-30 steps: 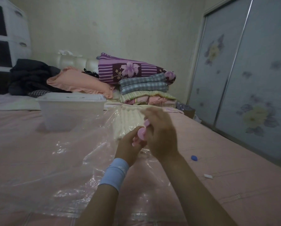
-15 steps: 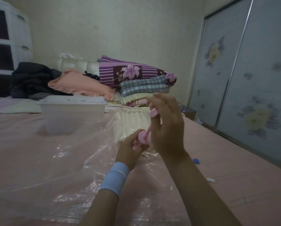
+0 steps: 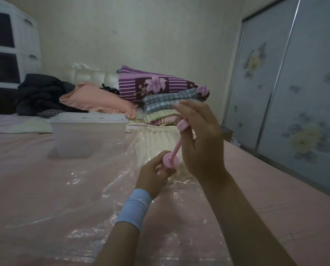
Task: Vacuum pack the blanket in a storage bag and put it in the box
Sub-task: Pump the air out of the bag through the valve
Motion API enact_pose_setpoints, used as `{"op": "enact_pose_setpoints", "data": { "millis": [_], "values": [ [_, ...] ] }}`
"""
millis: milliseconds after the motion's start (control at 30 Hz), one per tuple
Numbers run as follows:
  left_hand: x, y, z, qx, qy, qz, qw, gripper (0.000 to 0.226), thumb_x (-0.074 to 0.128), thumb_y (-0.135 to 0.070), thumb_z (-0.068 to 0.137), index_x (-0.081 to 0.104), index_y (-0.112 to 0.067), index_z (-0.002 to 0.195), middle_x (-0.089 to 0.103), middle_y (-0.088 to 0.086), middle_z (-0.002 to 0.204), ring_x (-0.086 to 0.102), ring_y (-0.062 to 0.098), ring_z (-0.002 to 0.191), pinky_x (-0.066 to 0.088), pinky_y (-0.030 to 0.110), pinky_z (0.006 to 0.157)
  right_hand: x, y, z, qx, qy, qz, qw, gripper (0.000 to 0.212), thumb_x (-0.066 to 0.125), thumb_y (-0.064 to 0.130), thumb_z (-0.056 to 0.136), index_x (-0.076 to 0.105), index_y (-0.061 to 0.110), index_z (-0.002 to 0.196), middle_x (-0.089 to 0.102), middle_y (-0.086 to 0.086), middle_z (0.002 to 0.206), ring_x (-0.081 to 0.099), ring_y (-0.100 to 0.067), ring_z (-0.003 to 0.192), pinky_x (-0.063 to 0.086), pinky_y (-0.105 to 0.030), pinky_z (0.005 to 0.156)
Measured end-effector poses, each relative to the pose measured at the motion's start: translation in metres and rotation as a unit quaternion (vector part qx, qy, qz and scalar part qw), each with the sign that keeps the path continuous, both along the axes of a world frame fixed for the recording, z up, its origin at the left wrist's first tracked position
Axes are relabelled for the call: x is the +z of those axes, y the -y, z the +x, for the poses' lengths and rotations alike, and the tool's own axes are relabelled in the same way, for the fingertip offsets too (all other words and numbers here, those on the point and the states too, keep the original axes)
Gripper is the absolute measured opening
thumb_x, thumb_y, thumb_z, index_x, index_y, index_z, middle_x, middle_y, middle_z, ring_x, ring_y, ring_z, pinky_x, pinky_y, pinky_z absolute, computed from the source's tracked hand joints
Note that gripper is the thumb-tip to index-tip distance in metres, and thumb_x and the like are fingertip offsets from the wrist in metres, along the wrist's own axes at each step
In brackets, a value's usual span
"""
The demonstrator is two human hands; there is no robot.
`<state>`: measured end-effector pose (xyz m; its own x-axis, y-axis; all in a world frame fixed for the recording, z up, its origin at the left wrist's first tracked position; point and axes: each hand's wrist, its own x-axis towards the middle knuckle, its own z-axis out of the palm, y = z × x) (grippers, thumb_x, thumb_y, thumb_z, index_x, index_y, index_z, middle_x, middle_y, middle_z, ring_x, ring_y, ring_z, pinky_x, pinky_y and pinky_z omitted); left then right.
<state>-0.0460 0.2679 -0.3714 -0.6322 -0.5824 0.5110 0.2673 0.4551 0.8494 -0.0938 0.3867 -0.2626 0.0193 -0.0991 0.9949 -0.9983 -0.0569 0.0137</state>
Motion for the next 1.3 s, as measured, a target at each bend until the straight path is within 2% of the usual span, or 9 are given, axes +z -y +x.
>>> {"op": "enact_pose_setpoints", "data": {
  "millis": [167, 333, 467, 567, 733, 800, 1033, 1167, 1300],
  "values": [
    [0.001, 0.0, 0.009, 0.011, 0.008, -0.017, 1.0, 0.054, 0.069, -0.013, 0.083, 0.056, -0.062, 0.102, 0.064, -0.033, 0.082, 0.057, -0.014, 0.074, 0.049, 0.007, 0.071, -0.049, 0.02, -0.014, -0.019, 0.045, 0.15, 0.987, 0.042, 0.043, 0.008, 0.092, 0.067, 0.009, 0.125, 0.062, -0.01, 0.127, 0.057, -0.024, 0.116, 0.053, -0.038, 0.092],
    [0.007, 0.017, 0.022, 0.024, 0.062, -0.064, 0.996, 0.045, 0.068, -0.005, 0.081, 0.059, -0.046, 0.097, 0.066, -0.007, 0.106, 0.063, -0.001, 0.087, 0.047, 0.008, 0.068, -0.087, 0.034, -0.02, 0.001, 0.145, 0.307, 0.94, 0.048, 0.044, 0.019, 0.089, 0.062, 0.024, 0.133, 0.038, -0.001, 0.154, 0.046, -0.023, 0.131, 0.048, -0.041, 0.101],
    [0.025, 0.035, 0.039, 0.053, 0.043, -0.081, 0.994, 0.062, 0.049, 0.012, 0.086, 0.057, -0.036, 0.124, 0.063, -0.008, 0.119, 0.066, 0.002, 0.087, 0.052, 0.015, 0.072, -0.082, 0.037, -0.018, 0.067, 0.187, 0.336, 0.921, 0.095, 0.063, -0.002, 0.083, 0.023, 0.043, 0.156, 0.011, 0.01, 0.162, 0.05, -0.004, 0.114, 0.056, -0.037, 0.09],
    [0.046, 0.04, 0.048, 0.076, -0.009, -0.082, 0.994, 0.042, 0.052, -0.004, 0.094, 0.061, -0.033, 0.122, 0.068, -0.008, 0.106, 0.068, 0.009, 0.082, 0.053, 0.021, 0.067, -0.081, 0.048, -0.017, 0.093, 0.245, 0.31, 0.914, 0.108, 0.069, 0.004, 0.087, -0.001, 0.048, 0.157, 0.029, 0.006, 0.154, 0.055, -0.003, 0.102, 0.056, -0.032, 0.084],
    [0.055, 0.041, 0.05, 0.069, 0.088, -0.149, 0.982, 0.032, 0.07, -0.031, 0.085, 0.066, -0.034, 0.116, 0.068, -0.013, 0.102, 0.063, -0.001, 0.083, 0.052, 0.018, 0.072, -0.087, 0.071, -0.02, 0.103, 0.273, 0.288, 0.912, 0.065, 0.068, 0.02, 0.092, 0.038, 0.029, 0.15, 0.064, 0.008, 0.129, 0.062, -0.009, 0.111, 0.041, -0.003, 0.082],
    [0.051, 0.046, 0.048, 0.135, 0.076, -0.165, 0.974, 0.025, 0.072, -0.025, 0.084, 0.07, -0.029, 0.108, 0.067, -0.015, 0.095, 0.06, -0.003, 0.082, 0.046, 0.009, 0.076, -0.09, 0.08, -0.02, 0.117, 0.277, 0.294, 0.907, 0.056, 0.072, 0.025, 0.09, 0.05, 0.031, 0.141, 0.066, 0.015, 0.119, 0.062, -0.003, 0.106, 0.044, -0.009, 0.082],
    [0.06, 0.069, 0.047, 0.269, 0.142, -0.267, 0.915, 0.016, 0.058, -0.031, 0.092, 0.072, -0.028, 0.099, 0.063, -0.002, 0.097, 0.058, 0.019, 0.089, 0.047, 0.031, 0.081, -0.101, 0.113, -0.032, 0.099, 0.257, 0.324, 0.905, 0.048, 0.08, 0.031, 0.082, 0.061, 0.025, 0.125, 0.064, 0.01, 0.113, 0.059, -0.008, 0.095, 0.048, -0.025, 0.083],
    [0.088, 0.068, 0.067, 0.401, -0.011, -0.309, 0.862, 0.018, 0.055, -0.023, 0.094, 0.071, -0.023, 0.104, 0.066, 0.0, 0.091, 0.061, 0.023, 0.083, 0.046, 0.031, 0.069, -0.102, 0.119, -0.037, 0.096, 0.26, 0.337, 0.9, 0.048, 0.078, 0.036, 0.083, 0.057, 0.03, 0.125, 0.064, 0.015, 0.113, 0.061, -0.008, 0.097, 0.053, -0.031, 0.086],
    [0.108, 0.082, 0.093, 0.465, -0.181, -0.302, 0.812, 0.022, 0.053, -0.017, 0.097, 0.069, -0.014, 0.112, 0.069, 0.004, 0.103, 0.063, 0.016, 0.093, 0.051, 0.026, 0.083, -0.1, 0.118, -0.037, 0.104, 0.276, 0.357, 0.887, 0.048, 0.079, 0.039, 0.082, 0.057, 0.034, 0.124, 0.066, 0.016, 0.11, 0.063, -0.009, 0.097, 0.054, -0.033, 0.087]
  ]
}}
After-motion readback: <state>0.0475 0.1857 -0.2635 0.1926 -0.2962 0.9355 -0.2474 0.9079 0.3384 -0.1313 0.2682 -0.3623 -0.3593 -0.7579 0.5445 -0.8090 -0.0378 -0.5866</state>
